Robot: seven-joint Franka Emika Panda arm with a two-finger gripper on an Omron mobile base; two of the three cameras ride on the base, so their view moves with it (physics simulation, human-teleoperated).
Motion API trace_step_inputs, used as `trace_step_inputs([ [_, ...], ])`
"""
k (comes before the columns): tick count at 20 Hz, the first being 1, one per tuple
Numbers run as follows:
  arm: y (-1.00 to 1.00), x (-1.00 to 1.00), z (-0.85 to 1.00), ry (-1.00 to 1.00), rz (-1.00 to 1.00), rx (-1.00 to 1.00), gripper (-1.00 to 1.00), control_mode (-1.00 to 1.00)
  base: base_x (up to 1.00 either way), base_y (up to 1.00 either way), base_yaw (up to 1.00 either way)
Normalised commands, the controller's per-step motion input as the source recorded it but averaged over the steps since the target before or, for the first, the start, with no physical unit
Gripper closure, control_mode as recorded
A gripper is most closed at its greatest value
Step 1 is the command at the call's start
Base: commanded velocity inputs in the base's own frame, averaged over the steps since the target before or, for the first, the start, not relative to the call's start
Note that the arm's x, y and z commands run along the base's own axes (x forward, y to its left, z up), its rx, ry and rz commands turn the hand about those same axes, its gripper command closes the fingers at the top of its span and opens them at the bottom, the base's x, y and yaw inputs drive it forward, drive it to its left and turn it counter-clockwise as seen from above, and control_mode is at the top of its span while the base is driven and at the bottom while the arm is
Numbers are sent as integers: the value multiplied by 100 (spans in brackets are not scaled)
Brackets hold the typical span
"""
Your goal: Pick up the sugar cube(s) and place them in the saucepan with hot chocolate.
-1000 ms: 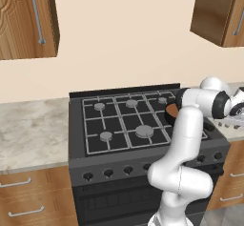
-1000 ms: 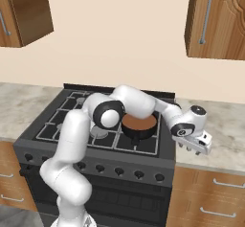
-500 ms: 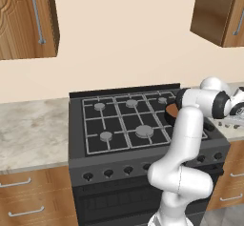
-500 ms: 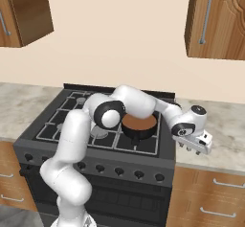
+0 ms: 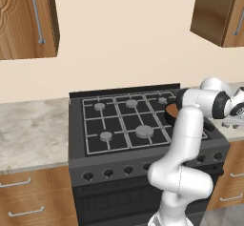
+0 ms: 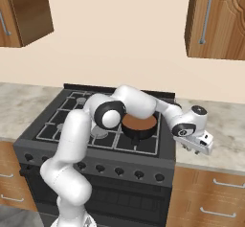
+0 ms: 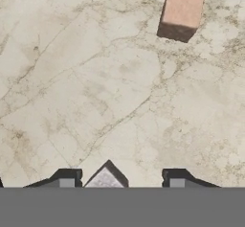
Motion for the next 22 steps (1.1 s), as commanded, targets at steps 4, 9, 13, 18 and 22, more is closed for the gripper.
trace_step_inputs([
  [4,0,0,0,0,0,0,100,-100,0,0,0],
  [9,0,0,0,0,0,0,100,-100,0,0,0],
  [13,0,-13,9,-4,0,0,100,-100,0,0,0],
  [18,0,-33,61,-20,0,0,100,-100,0,0,0],
  [22,13,-37,77,-25,0,0,100,-100,0,0,0],
])
